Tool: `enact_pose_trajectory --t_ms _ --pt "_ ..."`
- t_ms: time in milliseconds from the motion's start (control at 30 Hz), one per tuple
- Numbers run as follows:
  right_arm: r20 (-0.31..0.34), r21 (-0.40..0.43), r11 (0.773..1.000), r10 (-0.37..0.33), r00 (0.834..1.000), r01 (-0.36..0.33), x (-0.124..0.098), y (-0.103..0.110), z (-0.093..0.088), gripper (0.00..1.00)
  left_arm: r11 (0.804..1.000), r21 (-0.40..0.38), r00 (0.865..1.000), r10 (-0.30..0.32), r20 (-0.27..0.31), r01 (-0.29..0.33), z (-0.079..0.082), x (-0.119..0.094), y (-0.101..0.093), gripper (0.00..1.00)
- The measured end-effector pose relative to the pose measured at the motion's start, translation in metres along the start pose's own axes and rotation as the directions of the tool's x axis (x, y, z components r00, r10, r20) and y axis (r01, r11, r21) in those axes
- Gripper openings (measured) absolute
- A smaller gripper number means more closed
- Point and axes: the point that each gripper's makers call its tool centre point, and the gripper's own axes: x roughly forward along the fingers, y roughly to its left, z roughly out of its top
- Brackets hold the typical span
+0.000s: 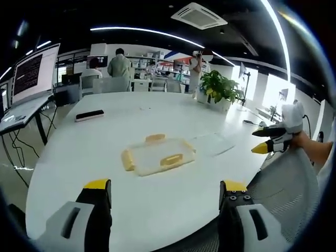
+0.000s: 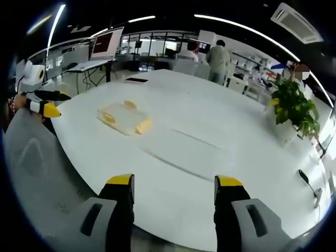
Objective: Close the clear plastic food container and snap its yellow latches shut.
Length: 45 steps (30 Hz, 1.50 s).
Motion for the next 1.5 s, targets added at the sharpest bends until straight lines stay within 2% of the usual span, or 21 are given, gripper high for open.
enact_pose_trajectory --t_ms 133,300,433,500,600,800,967,1100,1167,1200,1233,1267,1333,1367,1400,1467,1500 --pt "0.007 0.004 1.0 -0.005 1.0 0.005 -0.001 0.0 0.001 0.58 0.999 0.031 1.0 -0.004 -0.012 0.004 -0.002 0.0 -0.002 0.8" --pt "0.038 0.009 1.0 0.011 0.999 -0.011 -0.002 0.003 0.007 0.58 1.0 0.005 1.0 0.003 0.004 -0.003 0.0 -0.001 0.0 0.8" --pt "0.018 0.004 1.0 0.015 1.0 -0.015 -0.002 0.004 0.003 0.56 1.0 0.01 1.0 0.023 -0.004 -0.023 -0.001 -0.001 0.003 0.8" --pt "0.022 -0.001 1.0 0.017 1.0 -0.017 -0.002 0.005 0.004 0.55 1.0 -0.003 1.0 0.029 0.012 -0.029 0.001 -0.002 0.005 0.8" --pt "0.023 0.005 1.0 0.02 1.0 -0.02 -0.001 0.004 0.004 0.55 1.0 0.0 1.0 0.03 -0.003 -0.03 -0.001 -0.002 0.005 0.8" --pt "0.044 0.017 1.0 0.018 0.999 -0.019 -0.002 0.002 0.007 0.58 1.0 -0.003 1.0 0.024 0.008 -0.024 0.001 -0.002 0.004 0.82" --pt "0.055 0.028 0.999 0.031 0.998 -0.032 -0.002 0.002 0.008 0.67 0.998 0.055 0.999 -0.027 -0.03 0.029 -0.004 0.0 -0.007 0.89" --pt "0.055 0.062 0.996 0.061 0.997 -0.065 -0.002 0.0 0.01 0.79 0.989 0.068 0.992 -0.128 0.004 0.128 0.006 0.002 -0.021 0.98" --pt "0.054 0.074 0.993 0.089 0.995 -0.093 -0.001 0.002 0.013 0.83 0.988 0.066 0.991 -0.137 -0.001 0.137 0.009 0.006 -0.016 0.99" --pt "0.054 0.061 0.992 0.109 0.993 -0.112 0.0 0.004 0.015 0.85 0.985 0.087 0.989 -0.147 -0.022 0.149 0.008 0.008 -0.014 0.99" --pt "0.047 0.025 0.989 0.147 0.988 -0.148 0.002 0.008 0.019 0.85 0.981 0.129 0.99 -0.137 -0.046 0.141 0.008 0.012 -0.005 0.99" --pt "0.042 -0.025 0.984 0.176 0.984 -0.175 0.006 0.011 0.026 0.85 0.969 0.196 0.987 -0.135 -0.083 0.149 0.006 0.016 0.002 0.99" --pt "0.033 -0.096 0.973 0.212 0.977 -0.208 0.012 0.018 0.035 0.86 0.953 0.252 0.982 -0.141 -0.123 0.169 0.004 0.022 0.009 0.99" --pt "0.016 -0.14 0.959 0.253 0.967 -0.248 0.018 0.025 0.042 0.87 0.939 0.286 0.978 -0.153 -0.145 0.189 0.006 0.026 0.013 0.99" --pt "0.002 -0.199 0.933 0.306 0.952 -0.299 0.024 0.035 0.05 0.9 0.934 0.299 0.976 -0.158 -0.15 0.197 0.008 0.029 0.017 0.99" --pt "-0.01 -0.267 0.898 0.361 0.932 -0.351 0.032 0.047 0.061 0.93 0.913 0.34 0.967 -0.172 -0.187 0.228 0.011 0.035 0.028 0.99" --pt "-0.02 -0.301 0.879 0.381 0.924 -0.369 0.037 0.051 0.066 0.95 0.917 0.334 0.97 -0.165 -0.179 0.218 0.015 0.039 0.034 0.99"
